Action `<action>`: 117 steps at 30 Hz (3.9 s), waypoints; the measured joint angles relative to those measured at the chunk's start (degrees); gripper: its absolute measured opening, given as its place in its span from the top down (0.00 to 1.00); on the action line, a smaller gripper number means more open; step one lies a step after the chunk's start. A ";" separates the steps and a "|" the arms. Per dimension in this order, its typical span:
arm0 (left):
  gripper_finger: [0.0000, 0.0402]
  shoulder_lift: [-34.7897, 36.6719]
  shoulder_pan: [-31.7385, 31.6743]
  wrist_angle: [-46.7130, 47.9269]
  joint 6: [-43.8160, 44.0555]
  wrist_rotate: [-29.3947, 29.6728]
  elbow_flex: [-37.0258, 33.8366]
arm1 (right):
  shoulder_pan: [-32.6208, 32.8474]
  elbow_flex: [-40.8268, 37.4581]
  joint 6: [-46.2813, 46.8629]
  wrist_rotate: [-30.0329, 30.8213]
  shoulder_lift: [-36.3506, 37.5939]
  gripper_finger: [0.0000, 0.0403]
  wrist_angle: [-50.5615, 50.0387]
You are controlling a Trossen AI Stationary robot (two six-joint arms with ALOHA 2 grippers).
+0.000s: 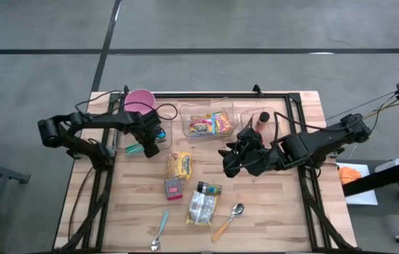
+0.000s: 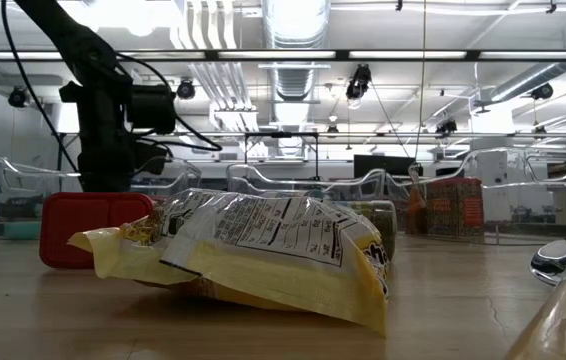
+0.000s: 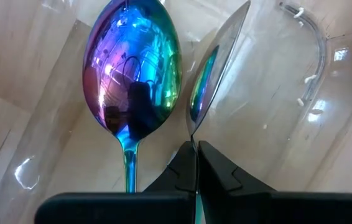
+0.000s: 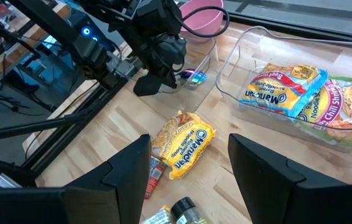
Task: Pick & Place Food Item
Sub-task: Put the green spoon into the left transparent bin, then put the yellow noodle pack into the middle transparent bin
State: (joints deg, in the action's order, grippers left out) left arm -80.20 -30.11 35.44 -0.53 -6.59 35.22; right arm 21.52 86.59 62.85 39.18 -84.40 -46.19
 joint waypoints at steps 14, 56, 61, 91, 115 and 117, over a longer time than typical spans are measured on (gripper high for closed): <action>0.94 -0.04 0.00 -0.06 2.43 0.18 0.00 | 0.00 0.00 0.15 0.00 0.00 0.48 0.02; 0.36 22.81 4.60 5.83 21.54 -15.80 13.21 | -0.02 -1.92 18.23 -1.17 -0.11 0.48 -9.82; 0.38 26.95 12.78 3.35 25.86 -10.90 13.27 | -0.58 -4.46 18.37 -2.17 -0.11 0.48 -6.65; 0.47 1.51 46.21 3.34 -20.70 19.04 13.20 | 0.23 -7.21 19.06 -2.12 -0.11 0.48 -4.26; 0.18 -10.02 46.16 -2.41 -29.68 21.64 13.09 | 1.51 -7.87 17.26 -1.64 -0.09 0.48 -4.26; 0.18 -10.57 46.16 -2.97 -29.62 21.64 13.09 | 1.53 -7.87 17.04 -1.64 -0.09 0.48 -4.26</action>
State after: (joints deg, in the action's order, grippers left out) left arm -90.77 16.05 32.46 -30.15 15.05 48.31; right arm 23.04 78.72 79.89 37.54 -84.49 -50.46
